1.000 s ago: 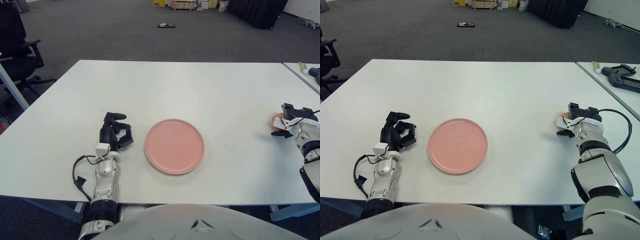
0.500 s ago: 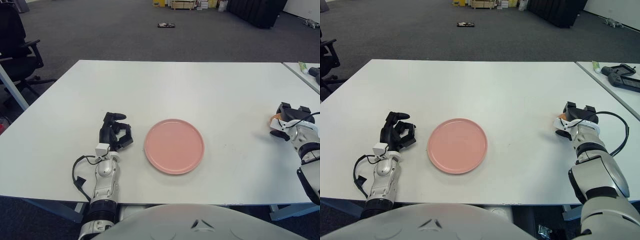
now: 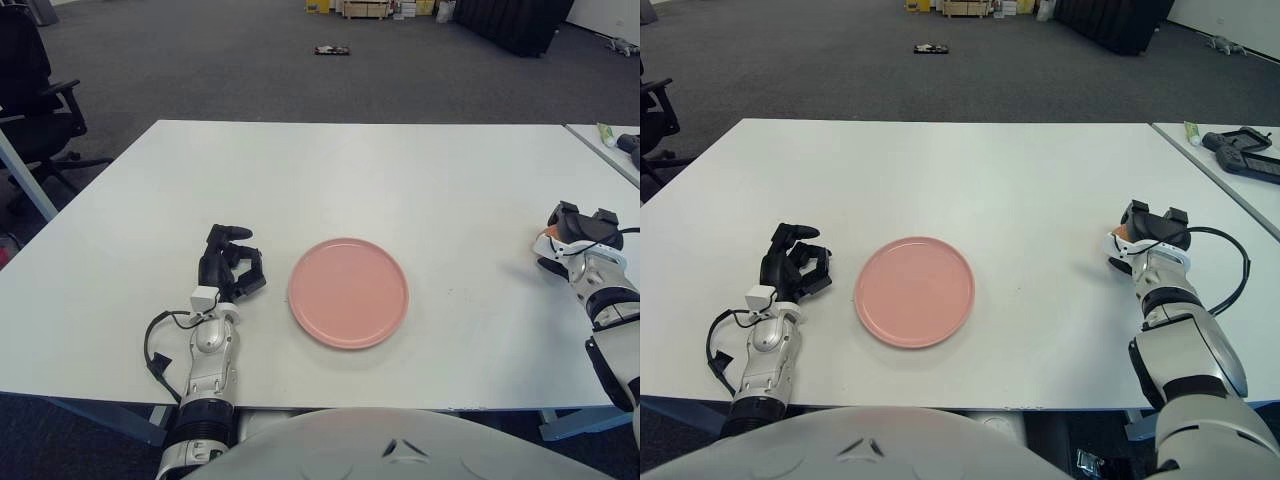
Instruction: Put the apple into the plate.
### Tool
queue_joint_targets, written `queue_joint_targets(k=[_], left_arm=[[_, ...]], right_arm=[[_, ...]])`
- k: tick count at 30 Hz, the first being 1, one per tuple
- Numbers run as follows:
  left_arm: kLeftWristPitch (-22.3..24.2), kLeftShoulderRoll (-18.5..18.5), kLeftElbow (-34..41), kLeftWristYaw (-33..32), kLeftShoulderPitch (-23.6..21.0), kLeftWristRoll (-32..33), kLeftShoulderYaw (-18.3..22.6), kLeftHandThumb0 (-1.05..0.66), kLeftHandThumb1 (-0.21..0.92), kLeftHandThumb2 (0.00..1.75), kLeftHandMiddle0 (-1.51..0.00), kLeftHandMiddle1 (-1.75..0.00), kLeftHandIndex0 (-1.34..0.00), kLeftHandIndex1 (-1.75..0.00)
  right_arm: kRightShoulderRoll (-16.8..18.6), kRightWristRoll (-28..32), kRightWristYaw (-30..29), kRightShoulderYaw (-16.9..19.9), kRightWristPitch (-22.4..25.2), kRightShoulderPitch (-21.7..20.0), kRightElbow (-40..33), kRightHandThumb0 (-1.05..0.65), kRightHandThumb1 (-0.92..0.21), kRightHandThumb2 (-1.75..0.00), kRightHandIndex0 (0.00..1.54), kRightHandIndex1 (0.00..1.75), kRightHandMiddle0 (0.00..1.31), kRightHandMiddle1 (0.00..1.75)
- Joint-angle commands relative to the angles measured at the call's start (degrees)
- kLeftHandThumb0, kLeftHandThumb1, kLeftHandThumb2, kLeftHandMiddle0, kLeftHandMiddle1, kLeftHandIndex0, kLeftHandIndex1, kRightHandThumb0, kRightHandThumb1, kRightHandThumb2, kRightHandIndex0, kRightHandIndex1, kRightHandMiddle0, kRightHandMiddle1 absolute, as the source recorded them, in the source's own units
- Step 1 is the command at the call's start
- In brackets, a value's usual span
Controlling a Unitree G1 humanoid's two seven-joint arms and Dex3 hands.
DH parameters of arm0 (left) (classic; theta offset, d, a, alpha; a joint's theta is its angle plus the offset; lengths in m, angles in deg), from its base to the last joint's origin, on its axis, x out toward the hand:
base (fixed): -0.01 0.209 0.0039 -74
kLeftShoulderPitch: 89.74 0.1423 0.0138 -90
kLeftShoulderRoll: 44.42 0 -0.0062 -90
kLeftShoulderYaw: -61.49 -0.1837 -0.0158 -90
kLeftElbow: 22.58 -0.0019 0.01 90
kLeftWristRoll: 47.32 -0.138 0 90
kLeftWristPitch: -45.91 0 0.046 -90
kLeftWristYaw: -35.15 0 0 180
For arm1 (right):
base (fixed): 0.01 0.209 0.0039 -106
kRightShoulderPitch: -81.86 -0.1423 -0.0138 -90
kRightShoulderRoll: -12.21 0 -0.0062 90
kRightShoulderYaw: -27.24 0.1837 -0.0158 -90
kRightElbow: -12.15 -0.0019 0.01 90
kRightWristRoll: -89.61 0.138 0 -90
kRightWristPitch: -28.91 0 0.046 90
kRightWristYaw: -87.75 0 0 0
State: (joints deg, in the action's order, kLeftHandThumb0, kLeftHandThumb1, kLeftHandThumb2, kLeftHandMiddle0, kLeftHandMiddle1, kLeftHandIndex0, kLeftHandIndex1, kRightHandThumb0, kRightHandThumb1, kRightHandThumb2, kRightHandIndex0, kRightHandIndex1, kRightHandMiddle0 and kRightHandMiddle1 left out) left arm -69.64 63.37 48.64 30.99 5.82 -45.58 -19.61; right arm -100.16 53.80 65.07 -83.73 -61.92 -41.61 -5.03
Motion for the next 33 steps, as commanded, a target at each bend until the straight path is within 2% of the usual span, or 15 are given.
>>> queue_joint_targets(k=[1, 10, 14, 17, 24, 33], left_arm=[[0.62, -0.40, -1.01, -0.36, -0.69, 0.02, 0.16, -0.01, 0.40, 1.21, -0.53, -1.66, -0.39, -1.75], [0.07, -0.30, -1.27, 0.08, -0.77, 0.63, 0.30, -0.01, 0.40, 1.20, -0.53, -1.66, -0.39, -1.75], [0.18, -0.26, -1.13, -0.21, -0.80, 0.37, 0.31, -0.01, 0.40, 1.21, -0.53, -1.67, -0.39, -1.75], [0.69, -0.13, -0.75, -0.40, -0.74, 0.22, 0.20, -0.01, 0.40, 1.22, -0.53, -1.68, -0.39, -1.75], [1.39, -0.01, -0.32, -0.57, -0.74, 0.05, 0.07, -0.01, 0.39, 1.21, -0.54, -1.65, -0.39, -1.75], [1.42, 0.10, -0.49, -0.64, -0.96, -0.11, -0.28, -0.01, 0.40, 1.19, -0.55, -1.61, -0.41, -1.75]], right_arm=[[0.29, 1.21, -1.80, 1.12, -0.65, -0.13, -0.91, 0.00, -0.06, -1.58, 0.86, 1.62, 0.57, 1.75], [-0.14, 2.11, -4.70, 2.44, -2.95, 0.18, -3.11, 0.00, -0.06, -1.58, 0.86, 1.63, 0.57, 1.75], [-1.59, 2.45, -4.38, 4.22, -1.95, 1.68, -12.03, 0.00, -0.05, -1.58, 0.86, 1.62, 0.57, 1.75], [-1.66, 2.52, -6.25, 5.26, -3.50, 2.90, -13.65, 0.00, -0.05, -1.58, 0.86, 1.61, 0.58, 1.75], [-1.76, 1.89, -6.87, 7.07, -2.95, 5.09, -21.20, 0.00, -0.05, -1.58, 0.87, 1.61, 0.58, 1.75], [-1.70, 1.08, -5.25, 11.79, -1.15, 12.58, -45.22, 0.00, -0.03, -1.62, 0.85, 1.66, 0.59, 1.75]])
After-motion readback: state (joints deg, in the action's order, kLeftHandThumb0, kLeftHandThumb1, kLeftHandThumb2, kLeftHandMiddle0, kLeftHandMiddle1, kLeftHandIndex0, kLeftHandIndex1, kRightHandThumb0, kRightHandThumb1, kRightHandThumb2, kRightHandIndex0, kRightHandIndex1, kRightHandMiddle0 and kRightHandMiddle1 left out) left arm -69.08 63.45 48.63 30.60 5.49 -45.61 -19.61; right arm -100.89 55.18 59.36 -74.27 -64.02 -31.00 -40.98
